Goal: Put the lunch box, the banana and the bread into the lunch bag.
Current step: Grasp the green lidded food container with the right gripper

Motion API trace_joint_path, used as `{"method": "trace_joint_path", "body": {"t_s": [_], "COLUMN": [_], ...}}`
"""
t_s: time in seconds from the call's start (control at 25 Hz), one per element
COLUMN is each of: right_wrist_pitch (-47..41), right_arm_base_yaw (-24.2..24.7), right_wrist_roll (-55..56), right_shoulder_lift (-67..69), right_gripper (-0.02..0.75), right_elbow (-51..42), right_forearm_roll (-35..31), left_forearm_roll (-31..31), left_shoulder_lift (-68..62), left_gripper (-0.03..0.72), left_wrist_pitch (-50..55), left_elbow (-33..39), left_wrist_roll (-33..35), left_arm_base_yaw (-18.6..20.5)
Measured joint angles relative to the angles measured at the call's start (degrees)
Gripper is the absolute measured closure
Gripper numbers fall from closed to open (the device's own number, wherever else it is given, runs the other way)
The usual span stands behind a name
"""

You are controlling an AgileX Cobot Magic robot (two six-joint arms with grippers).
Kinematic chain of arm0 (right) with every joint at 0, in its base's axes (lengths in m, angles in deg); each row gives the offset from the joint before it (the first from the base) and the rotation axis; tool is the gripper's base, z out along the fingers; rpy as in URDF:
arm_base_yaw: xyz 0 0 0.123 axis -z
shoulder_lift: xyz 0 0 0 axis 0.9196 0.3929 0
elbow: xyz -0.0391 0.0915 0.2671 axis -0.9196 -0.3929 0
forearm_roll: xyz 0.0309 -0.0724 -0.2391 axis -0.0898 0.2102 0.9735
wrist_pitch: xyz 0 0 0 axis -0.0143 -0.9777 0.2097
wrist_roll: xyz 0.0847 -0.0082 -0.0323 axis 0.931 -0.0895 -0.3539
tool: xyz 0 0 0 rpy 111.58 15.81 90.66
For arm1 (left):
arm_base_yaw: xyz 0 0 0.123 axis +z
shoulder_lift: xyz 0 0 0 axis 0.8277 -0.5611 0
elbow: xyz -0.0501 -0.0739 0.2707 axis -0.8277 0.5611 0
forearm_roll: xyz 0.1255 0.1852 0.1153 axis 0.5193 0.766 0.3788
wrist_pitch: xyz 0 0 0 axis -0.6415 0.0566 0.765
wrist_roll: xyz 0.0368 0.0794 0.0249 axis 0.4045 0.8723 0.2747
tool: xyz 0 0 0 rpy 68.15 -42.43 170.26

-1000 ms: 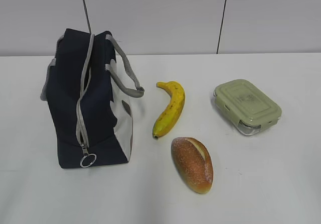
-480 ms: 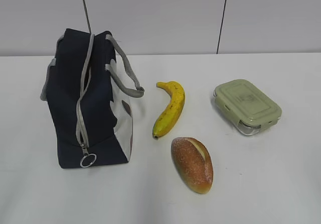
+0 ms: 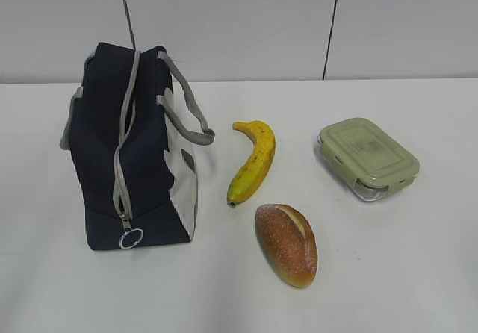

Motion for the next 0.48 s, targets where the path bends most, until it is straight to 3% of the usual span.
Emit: {"method": "trace_joint_path", "body": {"t_s": [0.48], "right_wrist_pitch": [0.0], "right_arm_base_yaw": [0.0], "right_wrist_roll": [0.0], "right_shoulder_lift": [0.0], "right_gripper": [0.280], "right_elbow": [0.0], "right_forearm_roll": [0.0], "left_forearm_roll": [-11.3], "left_shoulder_lift": [-34.6], "left_gripper": [0.134], "left_wrist_pitch": [-7.3], "left_elbow": [-18.9], "left_wrist_roll": [3.0], "left_arm_base_yaw": [0.0]}}
